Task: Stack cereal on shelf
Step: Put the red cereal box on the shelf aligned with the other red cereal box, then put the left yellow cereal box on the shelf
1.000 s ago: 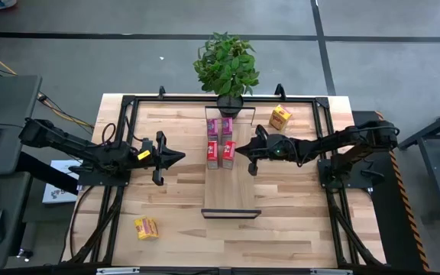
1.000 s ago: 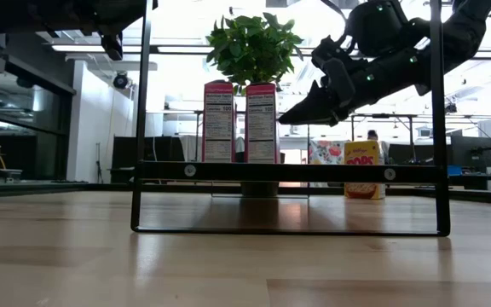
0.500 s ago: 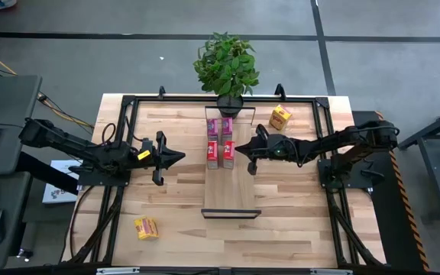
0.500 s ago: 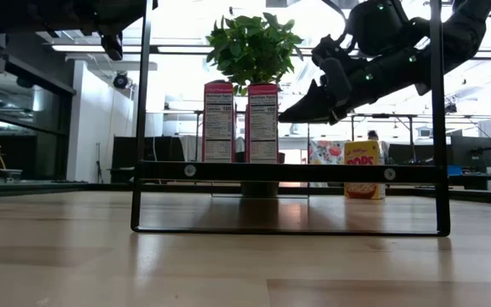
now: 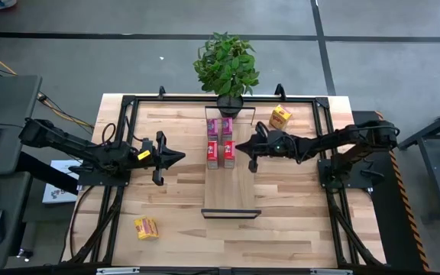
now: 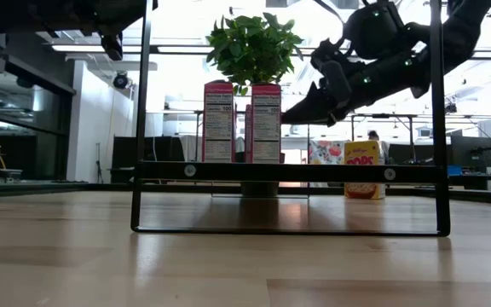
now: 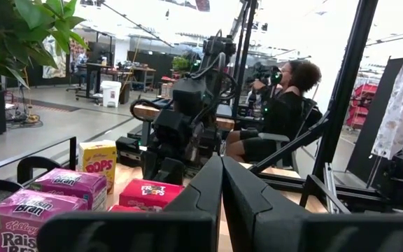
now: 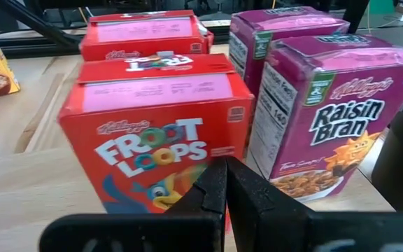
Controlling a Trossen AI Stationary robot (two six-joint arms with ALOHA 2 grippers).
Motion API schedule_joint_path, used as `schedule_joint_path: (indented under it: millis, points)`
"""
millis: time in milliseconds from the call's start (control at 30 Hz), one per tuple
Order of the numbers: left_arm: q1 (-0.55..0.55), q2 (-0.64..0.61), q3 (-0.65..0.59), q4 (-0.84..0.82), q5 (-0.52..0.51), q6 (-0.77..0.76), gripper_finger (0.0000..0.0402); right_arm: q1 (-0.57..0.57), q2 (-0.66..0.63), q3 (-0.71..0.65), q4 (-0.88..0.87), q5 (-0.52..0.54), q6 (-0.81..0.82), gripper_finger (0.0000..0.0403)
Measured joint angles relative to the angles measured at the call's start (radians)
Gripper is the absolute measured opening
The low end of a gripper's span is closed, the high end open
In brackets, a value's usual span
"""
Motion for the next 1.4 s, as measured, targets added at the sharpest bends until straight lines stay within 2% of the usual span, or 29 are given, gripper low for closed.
schedule_joint_path:
  millis: [233, 400, 533, 700, 867, 1067, 1333, 1400]
  points:
    - [0.0, 0.0, 0.0, -0.003, 0.0, 0.0, 0.0003, -0.021, 0.0, 0.0, -0.006, -0.058, 0.0, 0.0]
    - [0.0, 0.0, 0.0, -0.006, 0.0, 0.0, 0.0003, -0.02, 0.0, 0.0, -0.027, -0.025, 0.0, 0.0]
    - [0.0, 0.0, 0.0, -0.025, 0.001, -0.001, 0.0003, -0.021, -0.039, -0.001, -0.134, 0.022, 0.0, 0.0]
    - [-0.005, 0.001, 0.0, -0.018, 0.036, 0.006, 0.0003, -0.014, -0.155, -0.001, -0.351, 0.023, 0.002, 0.0]
    - [-0.005, 0.001, 0.005, 0.06, 0.093, 0.04, 0.0015, -0.002, -0.27, -0.001, -0.474, 0.023, 0.027, 0.0]
    - [-0.005, 0.021, 0.085, 0.021, 0.175, 0.066, 0.0086, 0.005, -0.338, 0.0, -0.486, 0.023, 0.051, 0.0]
    - [-0.005, 0.112, 0.251, -0.236, 0.221, 0.07, 0.0226, 0.005, -0.342, 0.0, -0.487, 0.023, 0.081, 0.0]
    - [-0.004, 0.138, 0.311, -0.337, 0.271, 0.07, 0.0257, 0.005, -0.342, 0.0, -0.487, 0.023, 0.092, 0.0]
